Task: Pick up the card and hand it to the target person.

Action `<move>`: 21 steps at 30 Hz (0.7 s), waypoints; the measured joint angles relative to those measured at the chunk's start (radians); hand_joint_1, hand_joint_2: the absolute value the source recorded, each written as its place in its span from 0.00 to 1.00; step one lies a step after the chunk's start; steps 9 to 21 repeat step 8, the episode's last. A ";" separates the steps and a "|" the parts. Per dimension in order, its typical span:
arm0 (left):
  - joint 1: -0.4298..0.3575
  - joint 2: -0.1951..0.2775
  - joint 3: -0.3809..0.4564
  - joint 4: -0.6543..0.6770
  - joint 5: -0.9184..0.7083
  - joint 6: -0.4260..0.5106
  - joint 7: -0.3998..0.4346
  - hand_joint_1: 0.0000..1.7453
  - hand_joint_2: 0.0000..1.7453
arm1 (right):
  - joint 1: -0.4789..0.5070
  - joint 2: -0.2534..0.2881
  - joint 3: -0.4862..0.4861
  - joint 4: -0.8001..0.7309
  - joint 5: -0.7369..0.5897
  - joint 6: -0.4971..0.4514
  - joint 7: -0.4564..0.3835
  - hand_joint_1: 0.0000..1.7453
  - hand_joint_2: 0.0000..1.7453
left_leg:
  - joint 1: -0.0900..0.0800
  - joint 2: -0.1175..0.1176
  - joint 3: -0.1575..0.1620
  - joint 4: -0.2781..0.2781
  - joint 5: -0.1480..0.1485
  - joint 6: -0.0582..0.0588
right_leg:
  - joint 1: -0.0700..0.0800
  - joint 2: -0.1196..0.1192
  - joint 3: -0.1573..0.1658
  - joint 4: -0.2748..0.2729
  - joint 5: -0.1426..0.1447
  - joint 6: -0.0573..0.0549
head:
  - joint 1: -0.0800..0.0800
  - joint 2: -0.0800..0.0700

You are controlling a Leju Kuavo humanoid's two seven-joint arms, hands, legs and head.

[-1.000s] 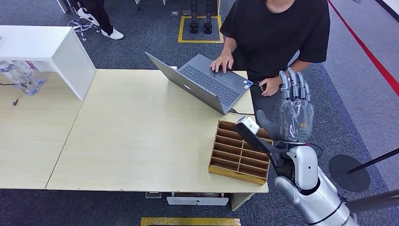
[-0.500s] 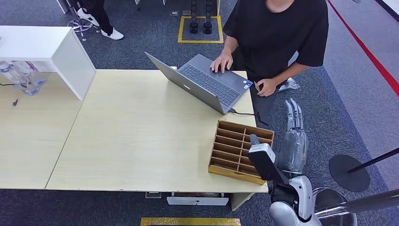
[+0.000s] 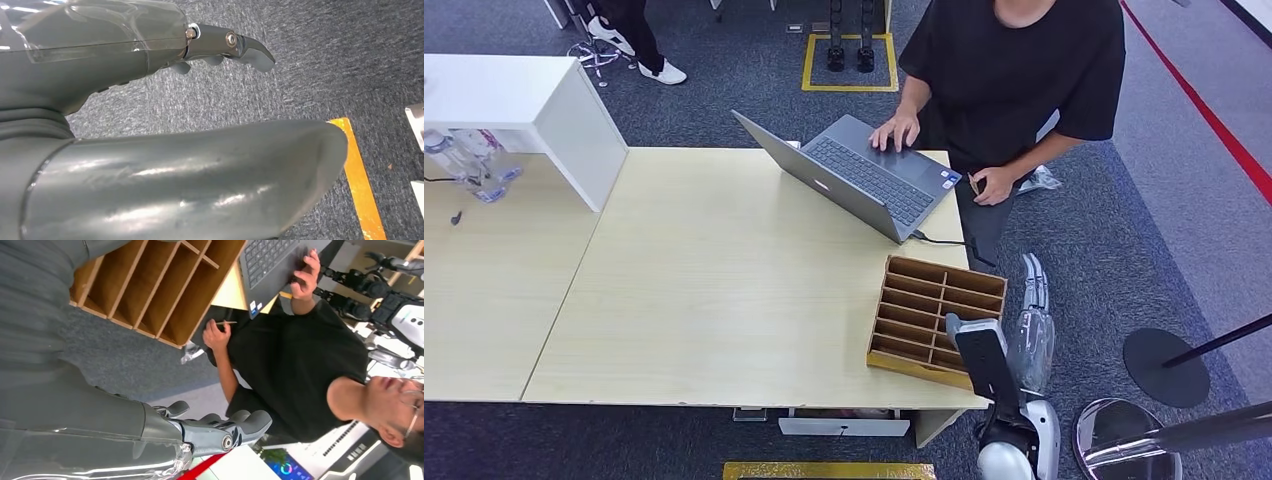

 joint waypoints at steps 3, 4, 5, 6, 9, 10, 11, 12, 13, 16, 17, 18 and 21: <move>0.000 0.000 0.005 0.000 -0.001 0.000 0.000 0.00 0.00 | 0.002 0.013 0.000 0.015 -0.026 0.000 -0.013 0.00 1.00 | 0.000 0.000 0.000 0.000 0.000 0.000 | 0.000 0.000 0.000 0.000 0.000 0.000 | 0.000 0.000; 0.000 0.000 0.007 0.000 -0.001 0.000 0.001 0.00 0.00 | 0.003 0.017 0.000 0.021 -0.034 0.000 -0.019 0.00 1.00 | 0.000 0.000 0.000 0.000 0.000 0.000 | 0.000 0.000 0.000 0.000 0.000 0.000 | 0.000 0.000; 0.000 0.000 0.009 0.000 -0.001 0.001 0.002 0.00 0.00 | 0.004 0.021 0.000 0.025 -0.042 0.000 -0.026 0.00 1.00 | 0.000 0.000 0.000 0.000 0.000 0.000 | 0.000 0.000 0.000 0.000 0.000 0.000 | 0.000 0.000; 0.000 0.000 0.011 0.000 -0.001 0.001 0.003 0.00 0.00 | 0.006 0.026 0.000 0.029 -0.048 0.000 -0.034 0.00 1.00 | 0.000 0.000 0.000 0.000 0.000 0.000 | 0.000 0.000 0.000 0.000 0.000 0.000 | 0.000 0.000; 0.000 0.000 0.013 0.000 -0.001 0.001 0.005 0.00 0.00 | 0.009 0.034 0.000 0.035 -0.056 0.000 -0.045 0.00 1.00 | 0.000 0.000 0.000 0.000 0.000 0.000 | 0.000 0.000 0.000 0.000 0.000 0.000 | 0.000 0.000; 0.000 0.000 0.013 0.000 -0.001 0.001 0.005 0.00 0.00 | 0.009 0.034 0.000 0.035 -0.056 0.000 -0.045 0.00 1.00 | 0.000 0.000 0.000 0.000 0.000 0.000 | 0.000 0.000 0.000 0.000 0.000 0.000 | 0.000 0.000; 0.000 0.000 0.013 0.000 -0.001 0.001 0.005 0.00 0.00 | 0.009 0.034 0.000 0.035 -0.056 0.000 -0.045 0.00 1.00 | 0.000 0.000 0.000 0.000 0.000 0.000 | 0.000 0.000 0.000 0.000 0.000 0.000 | 0.000 0.000; 0.000 0.000 0.013 0.000 -0.001 0.001 0.005 0.00 0.00 | 0.009 0.034 0.000 0.035 -0.056 0.000 -0.045 0.00 1.00 | 0.000 0.000 0.000 0.000 0.000 0.000 | 0.000 0.000 0.000 0.000 0.000 0.000 | 0.000 0.000; 0.000 0.000 0.013 0.000 -0.001 0.001 0.005 0.00 0.00 | 0.009 0.034 0.000 0.035 -0.056 0.000 -0.045 0.00 1.00 | 0.000 0.000 0.000 0.000 0.000 0.000 | 0.000 0.000 0.000 0.000 0.000 0.000 | 0.000 0.000; 0.000 0.000 0.013 0.000 -0.001 0.001 0.005 0.00 0.00 | 0.009 0.034 0.000 0.035 -0.056 0.000 -0.045 0.00 1.00 | 0.000 0.000 0.000 0.000 0.000 0.000 | 0.000 0.000 0.000 0.000 0.000 0.000 | 0.000 0.000; 0.000 0.000 0.013 0.000 -0.001 0.001 0.005 0.00 0.00 | 0.009 0.034 0.000 0.035 -0.056 0.000 -0.045 0.00 1.00 | 0.000 0.000 0.000 0.000 0.000 0.000 | 0.000 0.000 0.000 0.000 0.000 0.000 | 0.000 0.000; 0.000 0.000 0.013 0.000 -0.001 0.001 0.005 0.00 0.00 | 0.009 0.034 0.000 0.035 -0.056 0.000 -0.045 0.00 1.00 | 0.000 0.000 0.000 0.000 0.000 0.000 | 0.000 0.000 0.000 0.000 0.000 0.000 | 0.000 0.000; 0.000 0.000 0.013 0.000 -0.001 0.001 0.005 0.00 0.00 | 0.009 0.034 0.000 0.035 -0.056 0.000 -0.045 0.00 1.00 | 0.000 0.000 0.000 0.000 0.000 0.000 | 0.000 0.000 0.000 0.000 0.000 0.000 | 0.000 0.000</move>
